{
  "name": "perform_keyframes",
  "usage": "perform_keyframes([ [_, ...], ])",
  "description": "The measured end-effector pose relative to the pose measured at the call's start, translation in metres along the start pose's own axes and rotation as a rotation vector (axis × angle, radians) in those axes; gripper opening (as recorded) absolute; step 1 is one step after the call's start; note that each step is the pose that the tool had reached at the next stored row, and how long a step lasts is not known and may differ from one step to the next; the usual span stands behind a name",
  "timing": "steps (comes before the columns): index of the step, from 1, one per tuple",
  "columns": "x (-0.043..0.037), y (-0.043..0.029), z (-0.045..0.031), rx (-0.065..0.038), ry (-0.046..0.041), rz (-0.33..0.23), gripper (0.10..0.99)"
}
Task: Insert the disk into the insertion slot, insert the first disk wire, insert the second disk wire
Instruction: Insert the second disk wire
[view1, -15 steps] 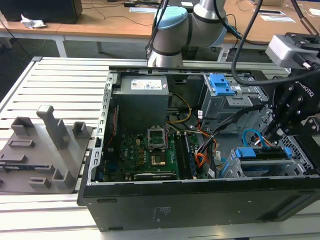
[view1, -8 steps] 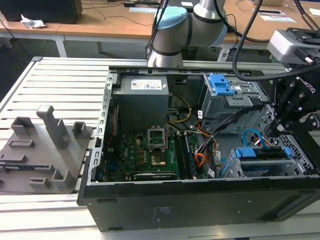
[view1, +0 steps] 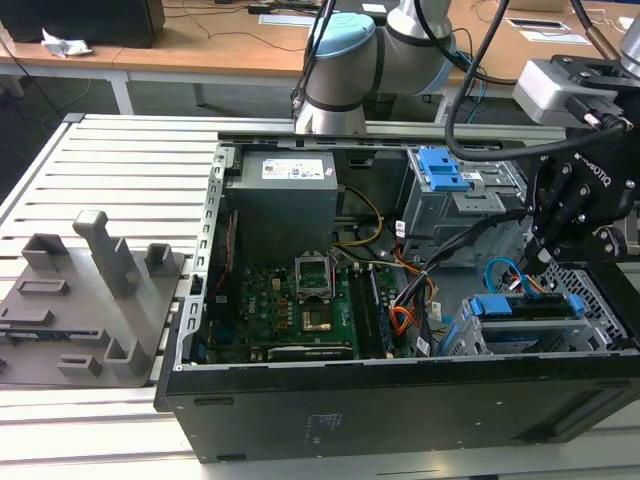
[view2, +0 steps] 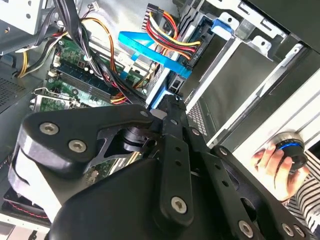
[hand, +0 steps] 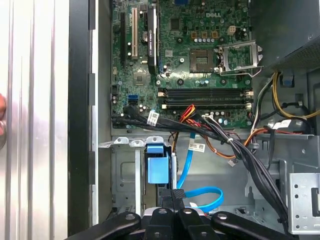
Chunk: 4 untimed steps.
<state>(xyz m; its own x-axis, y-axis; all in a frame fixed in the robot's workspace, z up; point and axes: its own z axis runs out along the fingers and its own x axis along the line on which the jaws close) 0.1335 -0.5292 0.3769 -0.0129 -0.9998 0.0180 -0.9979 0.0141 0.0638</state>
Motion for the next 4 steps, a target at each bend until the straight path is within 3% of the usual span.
perform_keyframes([
  [4,0.0,0.0001,0.0,0.0,0.0,0.0,0.106],
])
